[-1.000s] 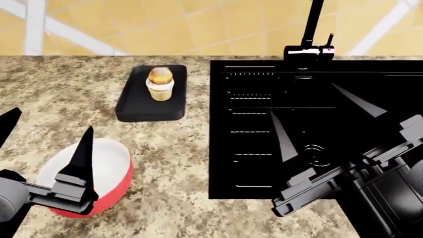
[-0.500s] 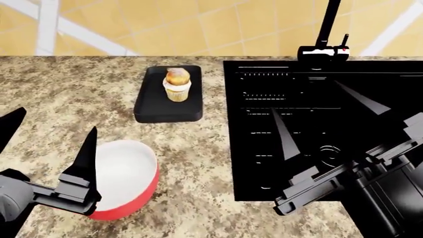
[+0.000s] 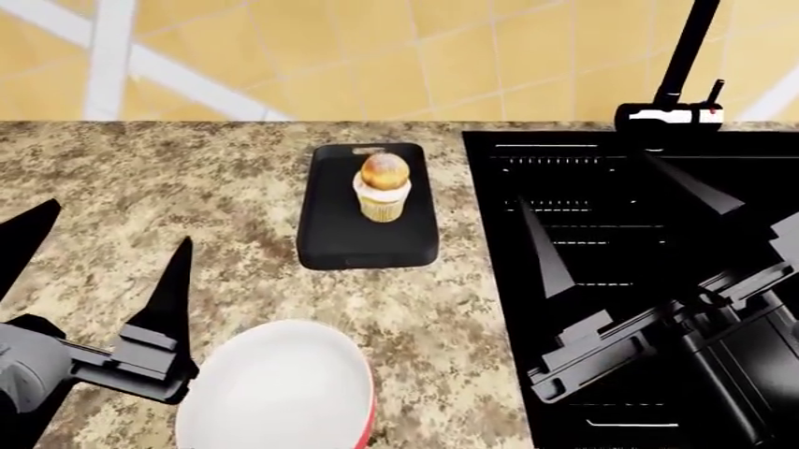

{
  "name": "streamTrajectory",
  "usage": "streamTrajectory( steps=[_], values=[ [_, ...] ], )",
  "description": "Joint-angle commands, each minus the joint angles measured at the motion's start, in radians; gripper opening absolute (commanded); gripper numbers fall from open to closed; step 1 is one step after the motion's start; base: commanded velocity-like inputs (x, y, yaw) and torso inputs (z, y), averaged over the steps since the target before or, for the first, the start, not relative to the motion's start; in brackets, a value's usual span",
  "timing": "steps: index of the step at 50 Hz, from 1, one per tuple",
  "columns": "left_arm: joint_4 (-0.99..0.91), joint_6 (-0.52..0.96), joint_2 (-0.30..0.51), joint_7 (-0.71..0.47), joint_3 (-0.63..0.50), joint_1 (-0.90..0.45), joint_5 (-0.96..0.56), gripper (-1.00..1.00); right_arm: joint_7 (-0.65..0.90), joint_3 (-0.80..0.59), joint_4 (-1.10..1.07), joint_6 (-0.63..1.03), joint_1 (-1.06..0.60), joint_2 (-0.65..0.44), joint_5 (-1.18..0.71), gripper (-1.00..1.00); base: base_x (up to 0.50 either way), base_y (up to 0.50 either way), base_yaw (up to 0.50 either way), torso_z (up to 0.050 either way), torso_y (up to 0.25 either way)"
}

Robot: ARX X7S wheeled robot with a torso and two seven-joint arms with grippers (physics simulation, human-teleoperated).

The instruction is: Move the fresh-baked cupcake off the tray onto the counter, and place the bowl used for mixing into the sink.

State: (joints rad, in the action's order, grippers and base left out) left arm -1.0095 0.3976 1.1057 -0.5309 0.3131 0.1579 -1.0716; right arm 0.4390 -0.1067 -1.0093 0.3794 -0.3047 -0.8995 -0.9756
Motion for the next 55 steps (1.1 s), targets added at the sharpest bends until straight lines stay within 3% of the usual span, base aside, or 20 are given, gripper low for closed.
streamTrajectory(
  steps=[1,21,36,46,55],
  values=[
    [0.002,-0.006,0.008,-0.003,-0.016,-0.008,-0.004,1.0,0.0,0.005,0.006,-0.03,0.013,-0.006,-0.013,1.0,0.27,0.0,0.0,0.0,0.0],
    [0.002,-0.007,0.029,-0.007,-0.036,-0.02,-0.009,1.0,0.008,-0.032,-0.001,-0.013,-0.021,-0.021,-0.014,1.0,0.16,0.0,0.0,0.0,0.001],
    [0.029,0.014,0.092,-0.011,-0.119,-0.132,-0.071,1.0,-0.028,-0.036,0.02,-0.017,-0.039,-0.056,-0.086,1.0,0.0,0.0,0.0,0.0,0.0],
    [0.118,0.152,0.145,0.015,-0.342,-0.559,-0.246,1.0,-0.097,0.006,-0.023,-0.07,-0.003,-0.164,-0.202,1.0,0.0,0.0,0.0,0.0,0.0],
    [0.278,0.421,0.029,0.104,-0.555,-1.038,-0.391,1.0,-0.102,0.008,0.01,-0.065,-0.164,-0.278,-0.471,1.0,0.0,0.0,0.0,0.0,0.0]
  ],
)
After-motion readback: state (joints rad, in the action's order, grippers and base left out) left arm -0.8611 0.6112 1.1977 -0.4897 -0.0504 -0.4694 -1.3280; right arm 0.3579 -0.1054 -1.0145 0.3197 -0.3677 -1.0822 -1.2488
